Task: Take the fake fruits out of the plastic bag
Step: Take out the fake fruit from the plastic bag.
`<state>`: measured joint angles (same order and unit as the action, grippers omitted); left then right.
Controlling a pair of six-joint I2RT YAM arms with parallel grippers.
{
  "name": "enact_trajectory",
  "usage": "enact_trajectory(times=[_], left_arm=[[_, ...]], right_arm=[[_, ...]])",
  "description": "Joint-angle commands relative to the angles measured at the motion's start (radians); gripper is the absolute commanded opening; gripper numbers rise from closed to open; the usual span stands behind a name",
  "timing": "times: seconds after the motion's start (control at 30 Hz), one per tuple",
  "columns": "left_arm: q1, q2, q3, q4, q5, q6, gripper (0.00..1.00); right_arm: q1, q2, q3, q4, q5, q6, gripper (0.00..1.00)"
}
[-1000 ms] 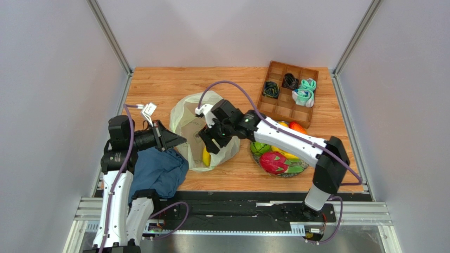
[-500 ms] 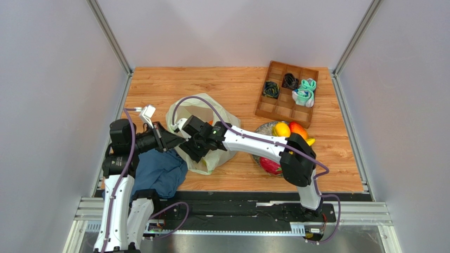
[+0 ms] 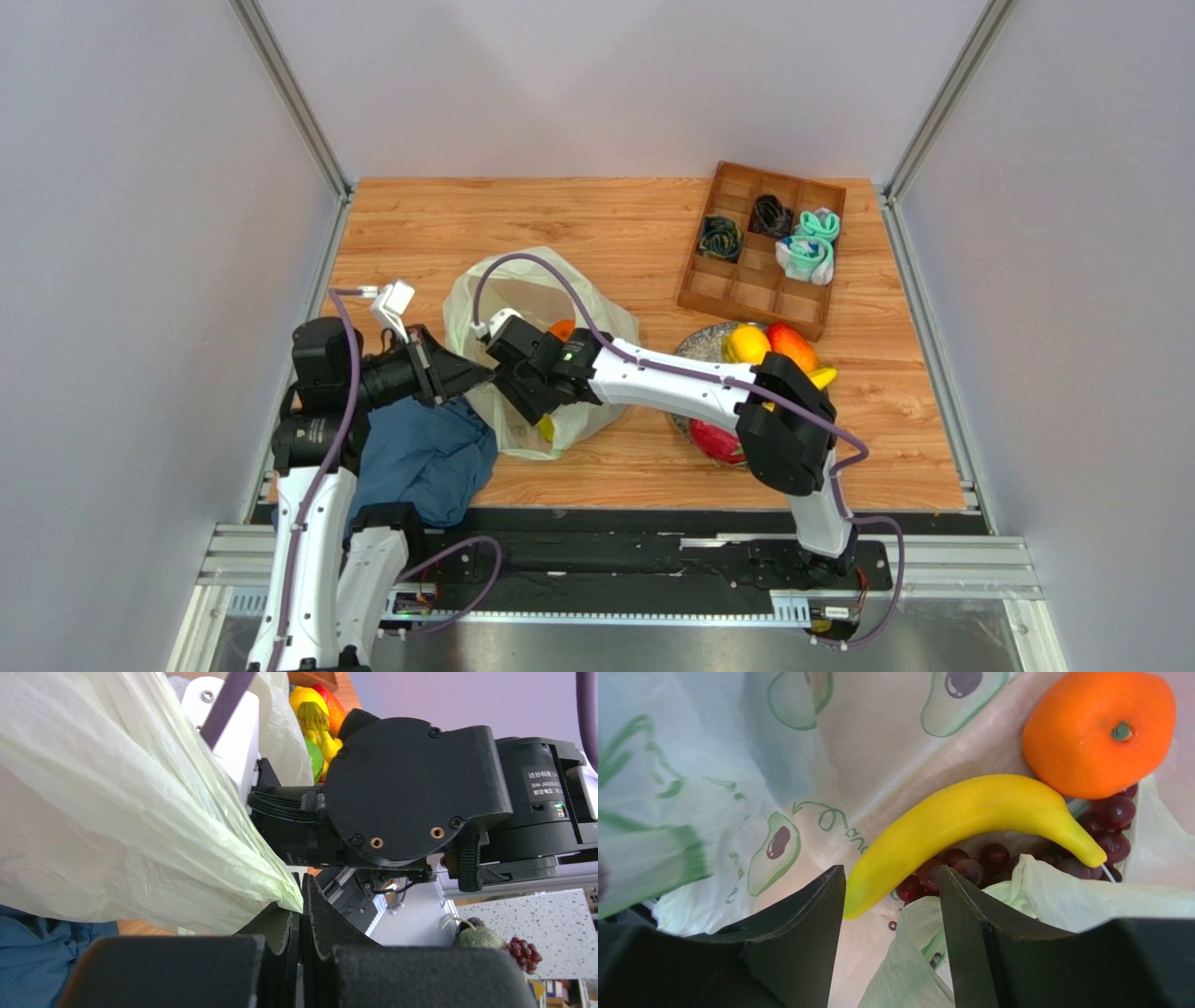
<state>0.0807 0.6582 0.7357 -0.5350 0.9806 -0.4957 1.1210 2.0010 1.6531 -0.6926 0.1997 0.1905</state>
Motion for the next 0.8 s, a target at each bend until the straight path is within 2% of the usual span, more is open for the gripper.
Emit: enact_trajectory(times=[0.0, 0.37, 0.47, 0.53, 0.6, 0.67, 0.7, 0.77], left_arm=[[-0.018, 0.000, -0.001, 0.003, 0.004, 0.011, 0.00], [-0.032, 0.038, -0.012, 0.020, -0.013, 0.017, 0.00], [-0.029, 0.044, -0.006, 0.003, -0.028, 0.032, 0.00], [-0.030, 0.047, -0.007, 0.001, -0.031, 0.039, 0.00], [-0.030, 0.050, -0.007, 0.001, -0.034, 0.039, 0.00], [-0.030, 0.055, -0.004, 0.000, -0.039, 0.042, 0.00], [-0.032, 0.057, 0.004, 0.001, -0.040, 0.043, 0.00], [-0.030, 0.057, 0.014, -0.003, -0.049, 0.052, 0.00]], right_arm=[[-0.018, 0.035, 0.037, -0.027, 0.061, 0.102, 0.53], [-0.061, 0.180, 0.106, -0.021, -0.048, 0.084, 0.54], [-0.063, 0.200, 0.126, -0.018, -0.059, 0.057, 0.49], [-0.063, 0.194, 0.131, -0.005, -0.081, 0.012, 0.32], [-0.063, 0.186, 0.139, 0.013, -0.141, -0.066, 0.22], [-0.063, 0.157, 0.148, 0.018, -0.155, -0.120, 0.18], [-0.063, 0.144, 0.151, 0.016, -0.157, -0.134, 0.12], [-0.063, 0.075, 0.165, -0.007, -0.166, -0.164, 0.08]])
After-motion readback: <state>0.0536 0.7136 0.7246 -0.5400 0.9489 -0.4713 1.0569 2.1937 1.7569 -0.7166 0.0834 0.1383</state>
